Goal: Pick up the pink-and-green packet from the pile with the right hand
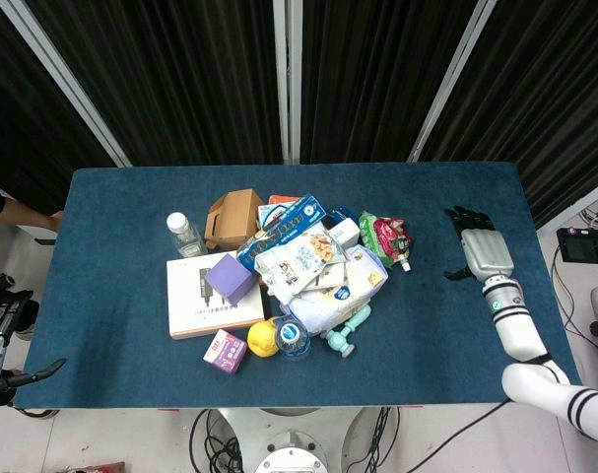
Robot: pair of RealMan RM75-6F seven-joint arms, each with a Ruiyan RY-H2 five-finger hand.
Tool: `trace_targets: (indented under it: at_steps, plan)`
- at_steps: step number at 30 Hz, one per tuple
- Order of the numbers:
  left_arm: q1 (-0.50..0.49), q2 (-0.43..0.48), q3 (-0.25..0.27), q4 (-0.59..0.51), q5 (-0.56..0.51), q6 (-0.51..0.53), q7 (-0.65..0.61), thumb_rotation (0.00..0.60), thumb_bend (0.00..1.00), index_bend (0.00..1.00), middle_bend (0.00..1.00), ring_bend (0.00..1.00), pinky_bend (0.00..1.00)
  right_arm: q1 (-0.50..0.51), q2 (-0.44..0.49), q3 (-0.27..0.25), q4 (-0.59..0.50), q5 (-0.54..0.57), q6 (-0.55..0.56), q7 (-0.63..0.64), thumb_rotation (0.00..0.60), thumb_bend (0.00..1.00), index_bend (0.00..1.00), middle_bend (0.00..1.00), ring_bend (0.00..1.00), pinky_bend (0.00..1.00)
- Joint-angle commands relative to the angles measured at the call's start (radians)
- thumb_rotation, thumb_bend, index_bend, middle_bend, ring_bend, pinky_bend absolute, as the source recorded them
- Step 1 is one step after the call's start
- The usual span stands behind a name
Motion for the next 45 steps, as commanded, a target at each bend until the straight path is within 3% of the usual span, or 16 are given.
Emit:
trace_targets:
  at_steps: [1,13,22,26,31,39,45]
  plan:
    - [0.0,0.003,0.0,0.0,0.001,0.001,-0.001,0.289,0.06,0.09,0.11,0.14,0.25,0.063,-0.062,0.008,0.077,0.019,-0.073,0.008,0.6,0.0,0.0,0.0,0.0,0.0]
    - [0.004,0.01,0.002,0.001,-0.005,-0.003,-0.005,0.29,0.06,0.09,0.11,0.14,0.25,0.158,-0.16,0.021,0.188,0.032,-0.157,0.076,0.6,0.01,0.0,0.0,0.0,0.0]
    - [0.008,0.013,0.002,0.003,-0.01,-0.002,-0.009,0.289,0.06,0.09,0.11,0.14,0.25,0.182,-0.193,0.006,0.251,0.059,-0.205,0.098,0.6,0.17,0.0,0.02,0.0,0.0]
    - [0.007,0.015,0.002,0.0,-0.011,-0.006,-0.005,0.29,0.06,0.09,0.11,0.14,0.25,0.189,-0.199,-0.008,0.266,0.051,-0.226,0.108,0.6,0.2,0.02,0.08,0.0,0.07]
    - [0.007,0.017,0.001,-0.005,-0.013,-0.008,0.001,0.288,0.06,0.09,0.11,0.14,0.25,0.197,-0.201,-0.018,0.274,0.049,-0.241,0.114,0.6,0.22,0.14,0.17,0.08,0.15]
    - [0.007,0.014,0.001,0.0,-0.016,-0.012,-0.003,0.292,0.06,0.09,0.11,0.14,0.25,0.189,-0.215,-0.02,0.278,0.022,-0.183,0.126,0.6,0.29,0.54,0.42,0.33,0.43]
    - [0.008,0.014,0.002,0.003,-0.016,-0.011,-0.006,0.291,0.06,0.09,0.11,0.14,0.25,0.17,-0.206,-0.023,0.26,0.008,-0.126,0.12,0.6,0.31,0.69,0.53,0.45,0.52]
